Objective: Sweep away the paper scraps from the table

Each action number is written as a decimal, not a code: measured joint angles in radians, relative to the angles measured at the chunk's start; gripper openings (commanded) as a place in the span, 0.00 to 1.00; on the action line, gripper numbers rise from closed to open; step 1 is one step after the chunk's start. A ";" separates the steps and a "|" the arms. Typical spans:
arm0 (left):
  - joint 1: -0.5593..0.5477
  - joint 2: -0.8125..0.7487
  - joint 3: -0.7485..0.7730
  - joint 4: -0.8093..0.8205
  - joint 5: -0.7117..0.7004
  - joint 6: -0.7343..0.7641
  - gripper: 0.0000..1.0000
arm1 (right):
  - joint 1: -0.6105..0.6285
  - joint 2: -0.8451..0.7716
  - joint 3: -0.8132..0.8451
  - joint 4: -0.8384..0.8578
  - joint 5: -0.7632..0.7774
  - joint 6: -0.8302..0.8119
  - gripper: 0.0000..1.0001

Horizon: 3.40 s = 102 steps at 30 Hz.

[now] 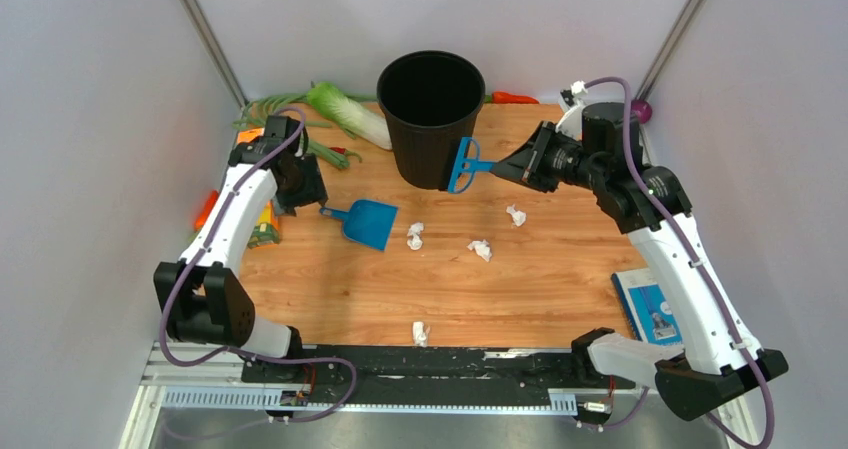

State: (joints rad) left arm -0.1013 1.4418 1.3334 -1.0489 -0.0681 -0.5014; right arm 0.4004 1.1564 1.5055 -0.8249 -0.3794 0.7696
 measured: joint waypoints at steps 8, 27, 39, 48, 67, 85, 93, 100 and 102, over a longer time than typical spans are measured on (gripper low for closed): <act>0.024 0.008 -0.164 0.137 -0.076 -0.039 0.71 | 0.000 0.008 -0.003 -0.127 0.079 -0.100 0.00; 0.034 0.064 -0.288 0.518 -0.172 -0.831 0.63 | 0.000 0.087 -0.003 -0.177 0.139 -0.121 0.00; 0.031 0.229 -0.161 0.325 -0.184 -0.891 0.64 | 0.000 0.086 -0.003 -0.205 0.188 -0.124 0.00; 0.013 0.283 -0.152 0.320 -0.158 -0.921 0.69 | -0.008 0.100 0.018 -0.230 0.203 -0.145 0.00; 0.009 0.336 -0.196 0.391 -0.116 -0.953 0.26 | -0.027 0.101 0.018 -0.233 0.204 -0.158 0.00; -0.006 0.338 -0.072 0.239 -0.184 -0.948 0.00 | -0.048 0.142 -0.020 -0.251 0.277 -0.145 0.00; -0.019 0.389 0.058 0.117 -0.288 -0.924 0.00 | -0.046 0.251 -0.019 -0.333 0.425 -0.151 0.00; -0.067 0.389 -0.010 0.165 -0.367 -0.927 0.00 | -0.042 0.252 -0.037 -0.349 0.476 -0.151 0.00; -0.096 0.389 -0.042 0.188 -0.396 -0.925 0.00 | -0.042 0.247 -0.061 -0.341 0.475 -0.151 0.00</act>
State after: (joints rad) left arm -0.1974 1.8313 1.2911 -0.8612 -0.4637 -1.4261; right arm 0.3588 1.4036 1.4441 -1.1664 0.0959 0.6189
